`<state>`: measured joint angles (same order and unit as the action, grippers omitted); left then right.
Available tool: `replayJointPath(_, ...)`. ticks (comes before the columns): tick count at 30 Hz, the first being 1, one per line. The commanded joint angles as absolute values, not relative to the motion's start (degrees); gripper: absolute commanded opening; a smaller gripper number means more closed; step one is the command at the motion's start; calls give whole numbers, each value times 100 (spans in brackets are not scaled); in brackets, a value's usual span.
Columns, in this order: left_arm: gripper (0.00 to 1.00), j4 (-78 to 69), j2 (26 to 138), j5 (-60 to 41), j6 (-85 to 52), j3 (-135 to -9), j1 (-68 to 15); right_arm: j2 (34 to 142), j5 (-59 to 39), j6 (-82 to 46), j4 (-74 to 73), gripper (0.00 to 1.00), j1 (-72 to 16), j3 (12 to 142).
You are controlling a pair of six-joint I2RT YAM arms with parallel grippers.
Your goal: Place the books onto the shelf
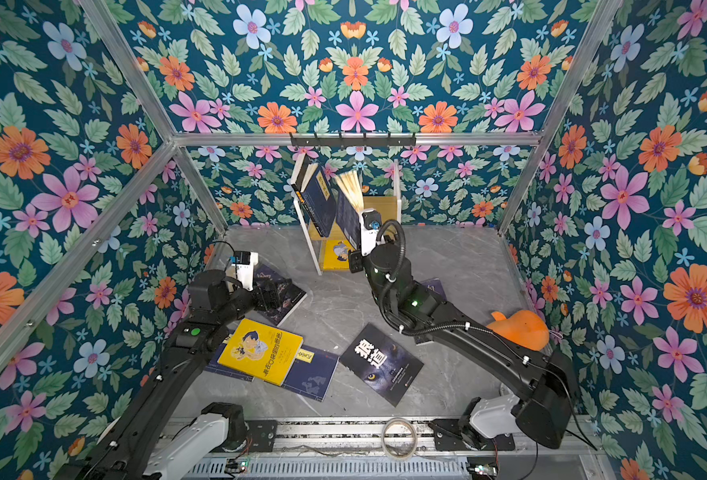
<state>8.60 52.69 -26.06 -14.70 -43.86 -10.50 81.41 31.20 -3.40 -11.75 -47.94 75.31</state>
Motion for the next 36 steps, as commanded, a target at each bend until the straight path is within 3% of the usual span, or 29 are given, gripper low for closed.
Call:
replayJointPath(1,88,592,5280,-2752,-1384,-4323,-1063,8659,3616,-1033,-1205,0,-4594,8103)
replayJointPath(15,90,461,5392,-2733,-1432,-4246,-1171,11295,3935,-980,157,0,-4412,10958)
replayJointPath(33,91,498,5458,-2660,-1414,-4305,-1289,12090,3093,-1125,478,0,-4413,11813)
replayJointPath(36,91,443,5423,-2749,-1384,-4239,-1290,12119,3033,-954,419,8,-4413,11834)
